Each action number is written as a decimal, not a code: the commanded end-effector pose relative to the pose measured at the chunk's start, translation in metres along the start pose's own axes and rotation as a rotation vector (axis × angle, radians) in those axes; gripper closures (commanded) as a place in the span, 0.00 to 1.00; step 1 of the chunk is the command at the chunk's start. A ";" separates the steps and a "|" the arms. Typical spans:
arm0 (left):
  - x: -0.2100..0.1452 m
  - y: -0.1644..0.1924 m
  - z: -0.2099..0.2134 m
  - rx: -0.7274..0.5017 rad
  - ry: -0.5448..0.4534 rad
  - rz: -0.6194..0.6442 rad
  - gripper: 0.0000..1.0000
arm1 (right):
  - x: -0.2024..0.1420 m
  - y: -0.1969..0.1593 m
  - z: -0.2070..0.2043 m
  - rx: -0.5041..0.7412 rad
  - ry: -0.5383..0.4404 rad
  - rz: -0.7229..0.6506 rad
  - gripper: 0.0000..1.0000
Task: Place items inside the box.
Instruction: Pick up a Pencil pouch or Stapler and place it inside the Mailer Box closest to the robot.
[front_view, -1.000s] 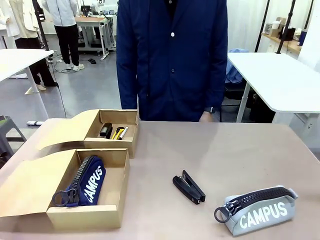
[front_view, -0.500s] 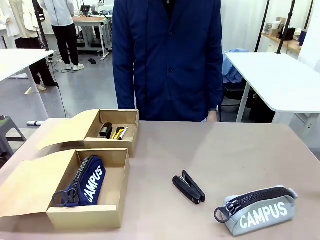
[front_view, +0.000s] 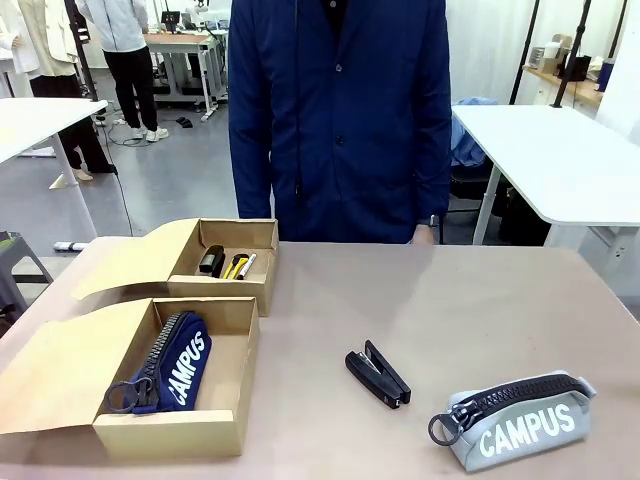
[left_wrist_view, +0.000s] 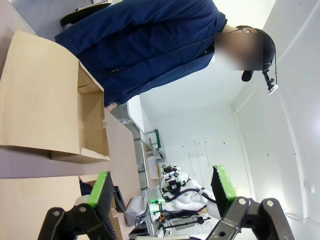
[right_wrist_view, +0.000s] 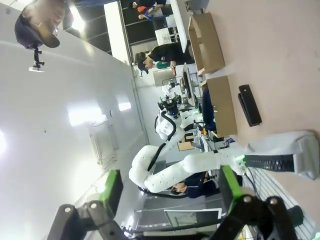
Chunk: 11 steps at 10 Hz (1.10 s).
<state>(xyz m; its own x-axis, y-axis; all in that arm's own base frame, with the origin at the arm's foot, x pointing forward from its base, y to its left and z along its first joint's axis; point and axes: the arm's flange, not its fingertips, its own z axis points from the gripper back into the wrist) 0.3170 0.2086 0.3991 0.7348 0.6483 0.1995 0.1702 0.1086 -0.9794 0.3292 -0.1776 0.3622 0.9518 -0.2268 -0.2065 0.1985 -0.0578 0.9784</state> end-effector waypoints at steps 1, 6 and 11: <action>-0.003 -0.001 0.001 -0.008 0.010 -0.016 0.00 | -0.003 0.002 0.000 -0.018 -0.005 -0.024 0.00; -0.003 -0.001 0.001 -0.008 0.010 -0.016 0.00 | 0.000 0.000 0.000 0.000 -0.001 0.000 0.00; -0.003 -0.001 0.001 -0.008 0.010 -0.016 0.00 | 0.015 0.045 -0.023 -0.399 -0.071 0.073 0.00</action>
<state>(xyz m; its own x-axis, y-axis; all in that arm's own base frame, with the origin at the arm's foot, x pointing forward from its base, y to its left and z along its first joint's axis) 0.3173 0.2086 0.3989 0.7353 0.6479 0.1990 0.1696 0.1084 -0.9795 0.3747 -0.1234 0.4161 0.9725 -0.2195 -0.0784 0.1561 0.3634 0.9185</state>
